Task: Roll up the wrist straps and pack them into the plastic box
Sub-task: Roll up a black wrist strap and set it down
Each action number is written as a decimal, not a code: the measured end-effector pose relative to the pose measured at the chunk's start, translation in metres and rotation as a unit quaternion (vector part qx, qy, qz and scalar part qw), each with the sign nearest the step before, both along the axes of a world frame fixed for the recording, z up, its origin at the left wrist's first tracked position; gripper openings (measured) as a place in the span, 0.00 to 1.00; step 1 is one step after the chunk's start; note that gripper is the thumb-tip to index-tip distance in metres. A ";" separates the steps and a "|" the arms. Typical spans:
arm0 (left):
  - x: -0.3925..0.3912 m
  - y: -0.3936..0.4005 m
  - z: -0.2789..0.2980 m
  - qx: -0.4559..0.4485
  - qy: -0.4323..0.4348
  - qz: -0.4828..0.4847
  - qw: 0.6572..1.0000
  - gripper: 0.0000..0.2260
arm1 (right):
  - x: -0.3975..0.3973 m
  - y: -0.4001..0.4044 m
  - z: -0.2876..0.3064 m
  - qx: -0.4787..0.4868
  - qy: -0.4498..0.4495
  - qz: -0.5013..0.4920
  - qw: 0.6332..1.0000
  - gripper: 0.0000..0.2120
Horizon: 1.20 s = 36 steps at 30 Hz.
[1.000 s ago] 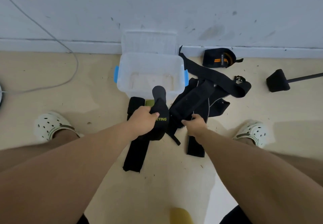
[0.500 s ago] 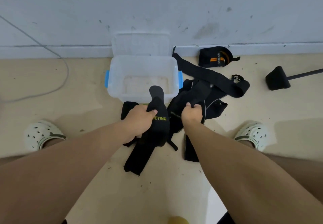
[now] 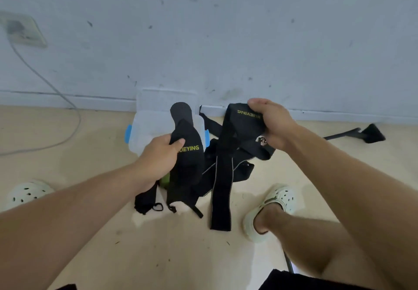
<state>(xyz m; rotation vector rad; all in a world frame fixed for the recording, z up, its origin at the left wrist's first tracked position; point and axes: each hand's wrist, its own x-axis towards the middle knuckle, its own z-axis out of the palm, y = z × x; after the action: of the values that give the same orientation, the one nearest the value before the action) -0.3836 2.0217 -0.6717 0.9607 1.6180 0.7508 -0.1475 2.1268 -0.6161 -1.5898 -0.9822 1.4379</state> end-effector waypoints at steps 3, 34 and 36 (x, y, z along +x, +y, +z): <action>-0.003 -0.009 0.017 0.027 -0.018 0.047 0.998 0.12 | 0.002 -0.033 0.040 0.000 0.003 0.144 0.990 0.17; -0.001 -0.008 0.033 0.062 -0.095 0.003 0.993 0.14 | -0.016 -0.031 0.024 -0.054 -0.043 0.279 0.958 0.29; -0.003 -0.005 0.034 0.062 -0.094 0.008 0.994 0.13 | -0.016 -0.031 0.021 -0.057 0.001 0.275 0.960 0.25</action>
<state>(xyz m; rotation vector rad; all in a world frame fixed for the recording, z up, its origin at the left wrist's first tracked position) -0.3862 2.0167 -0.6380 0.9350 1.4301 0.9339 -0.1636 2.0955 -0.5952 -1.4549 -1.4387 1.8927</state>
